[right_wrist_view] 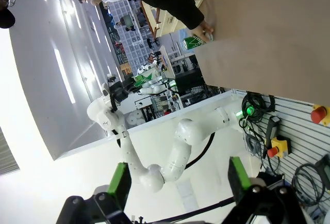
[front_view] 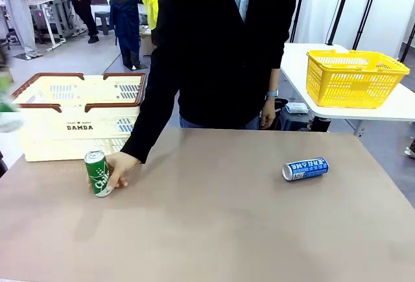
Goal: Place the drinks into the Shopping basket.
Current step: Pick up one drink and place it into the Shopping basket.
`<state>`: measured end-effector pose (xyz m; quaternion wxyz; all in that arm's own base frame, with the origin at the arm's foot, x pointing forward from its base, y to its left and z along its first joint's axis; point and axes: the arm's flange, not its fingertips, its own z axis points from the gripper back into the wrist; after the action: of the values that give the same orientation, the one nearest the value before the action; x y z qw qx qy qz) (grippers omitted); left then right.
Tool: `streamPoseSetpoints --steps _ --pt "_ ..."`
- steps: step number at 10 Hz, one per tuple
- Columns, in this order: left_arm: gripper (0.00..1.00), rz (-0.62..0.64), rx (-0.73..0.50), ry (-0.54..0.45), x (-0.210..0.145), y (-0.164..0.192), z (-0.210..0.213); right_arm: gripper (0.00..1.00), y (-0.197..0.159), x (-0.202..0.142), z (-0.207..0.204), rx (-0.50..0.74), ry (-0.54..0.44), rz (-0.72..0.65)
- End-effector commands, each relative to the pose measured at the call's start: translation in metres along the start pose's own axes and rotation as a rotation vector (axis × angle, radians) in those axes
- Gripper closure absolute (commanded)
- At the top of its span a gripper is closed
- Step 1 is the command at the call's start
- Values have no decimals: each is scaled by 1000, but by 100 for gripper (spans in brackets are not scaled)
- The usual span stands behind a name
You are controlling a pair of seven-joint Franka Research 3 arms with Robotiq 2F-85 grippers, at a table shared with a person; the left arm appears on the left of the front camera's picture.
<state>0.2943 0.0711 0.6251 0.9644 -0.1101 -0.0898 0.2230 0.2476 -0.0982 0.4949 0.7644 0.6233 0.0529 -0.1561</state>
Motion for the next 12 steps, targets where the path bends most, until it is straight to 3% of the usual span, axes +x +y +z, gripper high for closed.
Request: streamPoseSetpoints --steps 1,2,3,4,5,7,12 --pt "100 235 -35 -4 16 61 41 0 0 -1 4 -9 7 23" --pt "100 310 -75 24 25 115 57 0 0 -1 4 -9 7 23" --pt "100 543 -105 68 36 178 60 0 0 -1 4 -9 7 23" --pt "100 641 -165 99 29 217 54 0 0 -1 4 -9 7 23" --pt "100 678 -197 83 18 234 48 0 0 -1 4 -9 7 23" --pt "100 671 -200 75 13 236 45 0 0 -1 4 -9 7 23" --pt "100 601 -191 41 26 203 48 0 0 -1 4 -9 7 23"
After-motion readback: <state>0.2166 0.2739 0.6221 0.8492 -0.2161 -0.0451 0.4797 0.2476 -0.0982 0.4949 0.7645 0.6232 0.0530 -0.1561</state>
